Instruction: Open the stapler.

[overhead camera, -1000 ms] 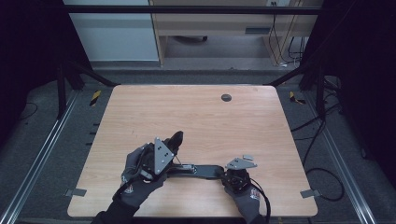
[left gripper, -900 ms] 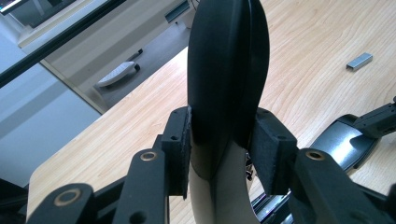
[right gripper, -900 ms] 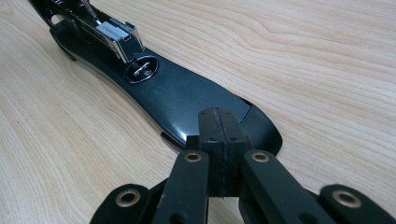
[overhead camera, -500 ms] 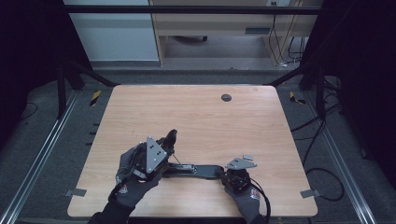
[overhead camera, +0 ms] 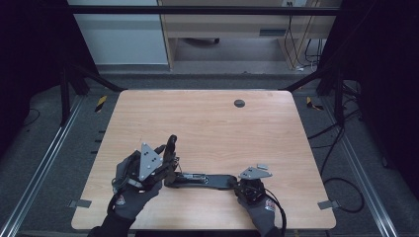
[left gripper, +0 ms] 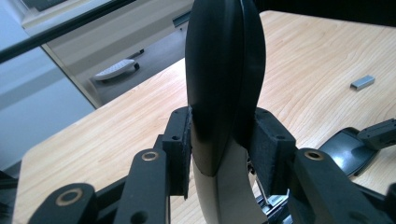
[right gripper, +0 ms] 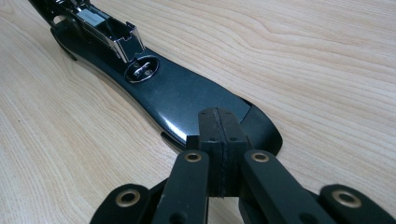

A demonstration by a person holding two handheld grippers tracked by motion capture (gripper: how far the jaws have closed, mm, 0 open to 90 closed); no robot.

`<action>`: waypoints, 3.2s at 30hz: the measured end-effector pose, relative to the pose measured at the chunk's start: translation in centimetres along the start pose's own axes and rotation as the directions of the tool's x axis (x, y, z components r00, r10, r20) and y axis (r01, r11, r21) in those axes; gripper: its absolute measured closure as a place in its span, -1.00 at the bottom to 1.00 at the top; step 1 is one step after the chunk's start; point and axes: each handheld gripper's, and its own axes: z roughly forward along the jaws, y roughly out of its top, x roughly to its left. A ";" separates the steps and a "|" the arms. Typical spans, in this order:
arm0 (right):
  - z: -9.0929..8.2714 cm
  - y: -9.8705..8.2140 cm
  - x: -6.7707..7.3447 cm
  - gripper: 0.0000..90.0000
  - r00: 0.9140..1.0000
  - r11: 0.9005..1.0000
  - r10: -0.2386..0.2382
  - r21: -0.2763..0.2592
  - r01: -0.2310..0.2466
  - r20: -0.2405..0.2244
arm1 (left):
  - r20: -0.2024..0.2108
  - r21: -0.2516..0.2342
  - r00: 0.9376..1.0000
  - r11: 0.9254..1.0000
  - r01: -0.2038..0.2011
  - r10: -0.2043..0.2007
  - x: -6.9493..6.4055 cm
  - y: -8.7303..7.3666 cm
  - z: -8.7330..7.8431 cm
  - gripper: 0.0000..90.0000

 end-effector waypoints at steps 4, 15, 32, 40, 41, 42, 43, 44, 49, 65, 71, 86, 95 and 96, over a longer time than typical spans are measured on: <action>0.0 0.0 0.0 1.00 1.000 1.000 -0.001 -0.001 0.001 0.001 | -0.006 -0.013 1.000 0.999 0.029 -0.029 0.8 -0.6 -0.5 0.35; 0.0 0.0 0.0 1.00 1.000 1.000 -0.004 -0.001 0.004 -0.001 | -0.010 -0.032 0.999 0.999 0.042 -0.042 1.2 -1.1 -0.8 0.34; 0.0 0.0 -0.1 1.00 1.000 1.000 0.000 0.000 0.000 -0.006 | -0.019 -0.051 0.995 0.994 0.102 -0.103 2.8 -2.1 -1.5 0.31; 0.0 0.0 0.0 1.00 1.000 1.000 -0.001 0.002 0.001 -0.004 | -0.025 -0.062 0.990 0.989 0.137 -0.139 3.3 -3.0 -1.8 0.30; 0.0 0.0 0.0 1.00 1.000 1.000 -0.003 0.001 0.003 -0.003 | -0.024 -0.062 0.989 0.988 0.144 -0.145 3.4 -3.1 -1.9 0.30; 0.0 0.0 0.0 1.00 1.000 1.000 -0.003 0.001 0.003 -0.003 | -0.024 -0.062 0.989 0.988 0.144 -0.145 3.4 -3.1 -1.9 0.30; 0.0 0.0 0.0 1.00 1.000 1.000 -0.002 0.001 0.002 -0.003 | -0.024 -0.063 0.989 0.987 0.145 -0.147 3.5 -3.1 -1.9 0.30; 0.0 0.0 0.0 1.00 1.000 1.000 -0.002 0.001 0.002 -0.003 | -0.025 -0.066 0.988 0.987 0.148 -0.150 3.5 -3.2 -1.9 0.30; 0.0 0.0 0.0 1.00 1.000 1.000 -0.002 0.004 0.003 -0.002 | -0.028 -0.064 0.987 0.986 0.157 -0.159 3.8 -3.4 -2.0 0.29; 0.0 0.1 0.0 1.00 1.000 1.000 0.000 0.008 0.001 -0.005 | -0.056 -0.056 0.980 0.981 0.186 -0.189 4.8 -4.4 -2.4 0.24; 0.0 0.1 0.0 1.00 1.000 1.000 -0.002 0.008 0.002 -0.005 | -0.045 -0.063 0.969 0.969 0.240 -0.243 6.0 -5.9 -2.9 0.20; 0.0 0.1 -0.1 1.00 1.000 1.000 0.000 0.007 0.000 -0.009 | -0.076 -0.057 0.967 0.969 0.241 -0.245 6.4 -6.9 -2.8 0.12; 0.0 0.1 -0.1 1.00 1.000 1.000 0.000 0.008 0.000 -0.007 | -0.085 -0.053 0.963 0.967 0.250 -0.254 6.7 -7.5 -2.8 0.08; 0.0 0.1 -0.1 1.00 1.000 1.000 0.001 0.006 -0.001 -0.009 | -0.086 -0.054 0.963 0.966 0.251 -0.255 6.7 -7.5 -2.8 0.07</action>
